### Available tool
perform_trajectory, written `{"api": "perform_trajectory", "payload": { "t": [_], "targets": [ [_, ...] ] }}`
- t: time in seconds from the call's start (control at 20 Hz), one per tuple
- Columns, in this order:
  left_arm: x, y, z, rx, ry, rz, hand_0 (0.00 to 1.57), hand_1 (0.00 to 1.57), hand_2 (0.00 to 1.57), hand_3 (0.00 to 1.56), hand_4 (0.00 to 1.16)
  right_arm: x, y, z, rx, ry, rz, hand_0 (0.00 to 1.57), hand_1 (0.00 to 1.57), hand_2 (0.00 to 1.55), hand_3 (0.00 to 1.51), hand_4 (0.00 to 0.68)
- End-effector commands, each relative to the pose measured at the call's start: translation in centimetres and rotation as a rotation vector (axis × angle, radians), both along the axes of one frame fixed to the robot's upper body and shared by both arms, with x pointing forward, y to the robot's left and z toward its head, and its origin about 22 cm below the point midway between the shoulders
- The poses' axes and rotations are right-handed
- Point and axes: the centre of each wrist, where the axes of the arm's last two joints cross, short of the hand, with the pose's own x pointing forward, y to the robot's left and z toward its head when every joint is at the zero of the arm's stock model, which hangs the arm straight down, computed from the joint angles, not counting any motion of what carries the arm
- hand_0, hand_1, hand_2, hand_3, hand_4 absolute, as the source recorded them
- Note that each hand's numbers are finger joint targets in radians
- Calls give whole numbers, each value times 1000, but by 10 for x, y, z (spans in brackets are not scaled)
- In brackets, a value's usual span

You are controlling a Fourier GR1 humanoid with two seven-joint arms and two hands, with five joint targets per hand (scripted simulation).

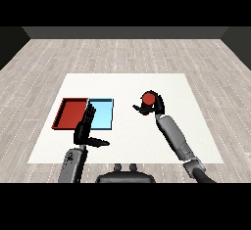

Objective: Pick the red can and put it in the red box

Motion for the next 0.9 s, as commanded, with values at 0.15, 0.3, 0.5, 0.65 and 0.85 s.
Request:
{"api": "perform_trajectory", "payload": {
  "t": [0.15,0.3,0.5,0.65,0.85],
  "targets": [
    [0,-26,12,39,48,-44,0,0,0,0,0,-41,27,26,-7,-62,-22,1504,1504,1462,1403,581],
    [9,-61,21,65,76,-51,0,0,0,0,0,-59,16,31,6,-97,-22,1495,1495,1450,1399,591],
    [38,-66,12,73,95,-70,0,0,0,0,0,-54,8,36,24,-97,-21,1508,1508,1460,1390,578],
    [33,-70,31,129,102,-86,0,0,0,0,0,-58,3,35,16,-126,-6,1515,1515,1470,1398,587],
    [31,-116,9,102,132,-111,0,0,0,0,0,-55,13,73,-15,-171,-7,1502,1502,1462,1392,562]
  ]
}}
